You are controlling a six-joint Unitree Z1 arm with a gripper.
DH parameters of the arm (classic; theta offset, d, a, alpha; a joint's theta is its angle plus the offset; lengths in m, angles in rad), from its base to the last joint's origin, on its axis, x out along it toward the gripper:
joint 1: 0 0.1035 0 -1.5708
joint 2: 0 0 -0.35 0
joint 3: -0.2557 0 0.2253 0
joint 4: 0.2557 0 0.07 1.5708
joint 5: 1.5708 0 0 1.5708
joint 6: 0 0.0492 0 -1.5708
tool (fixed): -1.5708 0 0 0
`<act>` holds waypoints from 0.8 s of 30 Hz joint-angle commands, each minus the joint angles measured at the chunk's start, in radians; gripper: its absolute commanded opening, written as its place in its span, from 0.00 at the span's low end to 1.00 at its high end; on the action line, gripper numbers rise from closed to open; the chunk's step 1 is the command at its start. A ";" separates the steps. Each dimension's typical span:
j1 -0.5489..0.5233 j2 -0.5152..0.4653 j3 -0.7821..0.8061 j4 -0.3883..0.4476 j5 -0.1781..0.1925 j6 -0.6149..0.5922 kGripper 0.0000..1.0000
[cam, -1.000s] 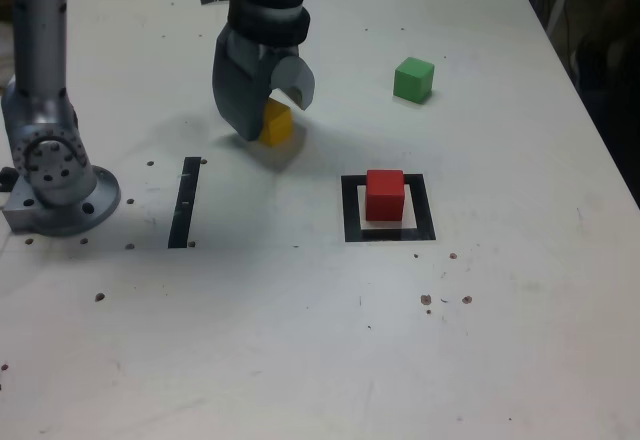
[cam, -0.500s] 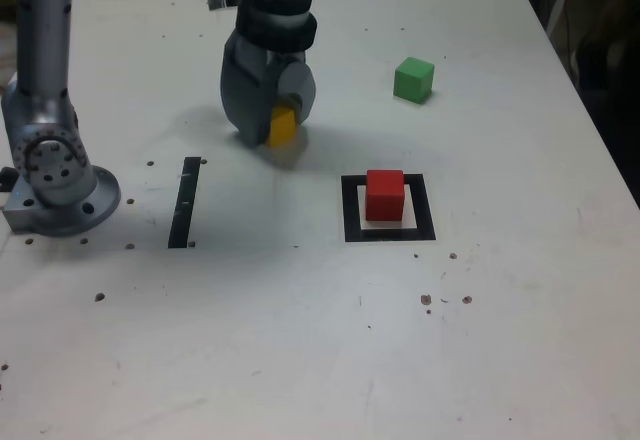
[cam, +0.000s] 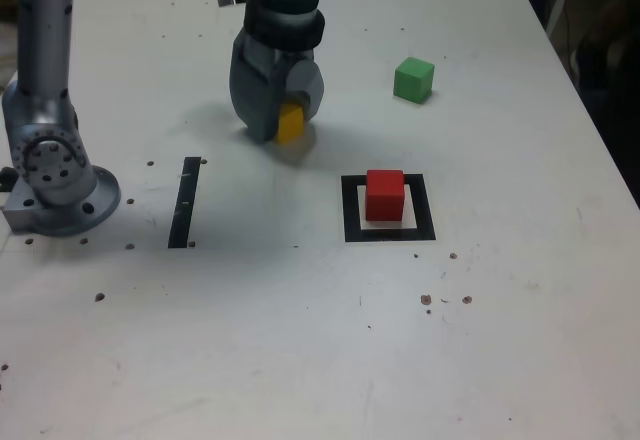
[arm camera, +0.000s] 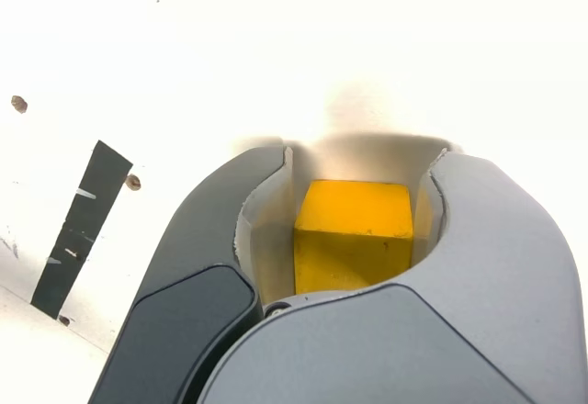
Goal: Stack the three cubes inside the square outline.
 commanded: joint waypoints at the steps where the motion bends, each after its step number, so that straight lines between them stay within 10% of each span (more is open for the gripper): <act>1: -0.007 0.010 -0.012 0.003 0.003 0.009 0.20; 24: -0.269 0.033 -0.416 0.336 -0.010 0.171 0.18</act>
